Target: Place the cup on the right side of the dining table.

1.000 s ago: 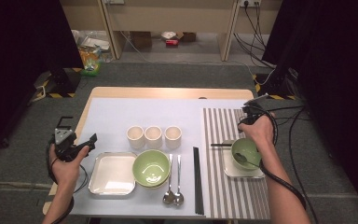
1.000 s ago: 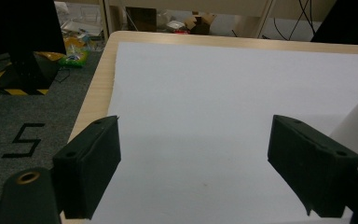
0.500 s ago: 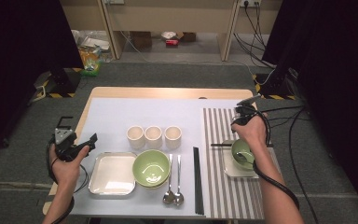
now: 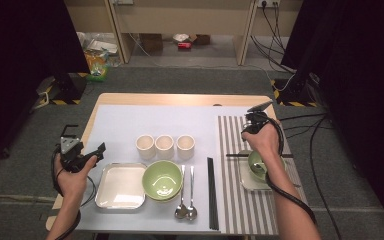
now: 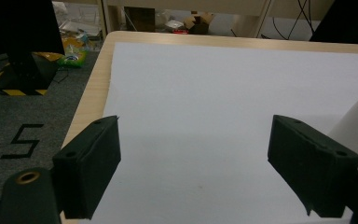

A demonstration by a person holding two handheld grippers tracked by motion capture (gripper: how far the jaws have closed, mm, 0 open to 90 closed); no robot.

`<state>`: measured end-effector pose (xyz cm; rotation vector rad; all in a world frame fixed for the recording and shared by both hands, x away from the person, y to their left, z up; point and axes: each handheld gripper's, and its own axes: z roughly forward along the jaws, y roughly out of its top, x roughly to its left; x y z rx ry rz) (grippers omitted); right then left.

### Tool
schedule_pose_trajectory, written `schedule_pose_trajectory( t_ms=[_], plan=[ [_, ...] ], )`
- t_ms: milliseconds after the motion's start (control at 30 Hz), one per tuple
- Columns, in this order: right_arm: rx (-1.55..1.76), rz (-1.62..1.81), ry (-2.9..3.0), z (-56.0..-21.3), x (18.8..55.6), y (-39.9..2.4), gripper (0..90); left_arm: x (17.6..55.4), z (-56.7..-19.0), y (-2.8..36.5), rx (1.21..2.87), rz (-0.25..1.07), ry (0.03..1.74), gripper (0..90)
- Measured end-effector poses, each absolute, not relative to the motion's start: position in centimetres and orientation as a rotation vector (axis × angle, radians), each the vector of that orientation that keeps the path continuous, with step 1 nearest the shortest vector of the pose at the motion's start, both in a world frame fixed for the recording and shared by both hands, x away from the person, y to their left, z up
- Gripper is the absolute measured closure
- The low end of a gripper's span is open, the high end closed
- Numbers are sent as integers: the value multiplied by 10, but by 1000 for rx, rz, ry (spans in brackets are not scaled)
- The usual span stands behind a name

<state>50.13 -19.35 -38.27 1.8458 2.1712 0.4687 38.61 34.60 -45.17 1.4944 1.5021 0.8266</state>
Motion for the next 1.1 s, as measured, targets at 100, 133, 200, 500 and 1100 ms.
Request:
schedule_pose_trajectory(
  t_ms=[100, 133, 200, 500, 1100],
  plan=[
    [1841, 476, 2175, -383, 501, -189, 609, 386, -452, 346, 1495, 827, 1501, 162],
    [1842, 477, 2177, -383, 501, -187, 608, 386, -452, 346, 1495, 827, 1500, 162],
    [1832, 478, 2187, -384, 501, -185, 607, 386, -452, 346, 1495, 827, 1501, 162],
    [1821, 490, 2198, -383, 501, -175, 606, 386, -452, 346, 1495, 825, 1503, 162],
    [1787, 522, 2225, -379, 503, -159, 604, 388, -452, 343, 1502, 833, 1495, 162]
  ],
)
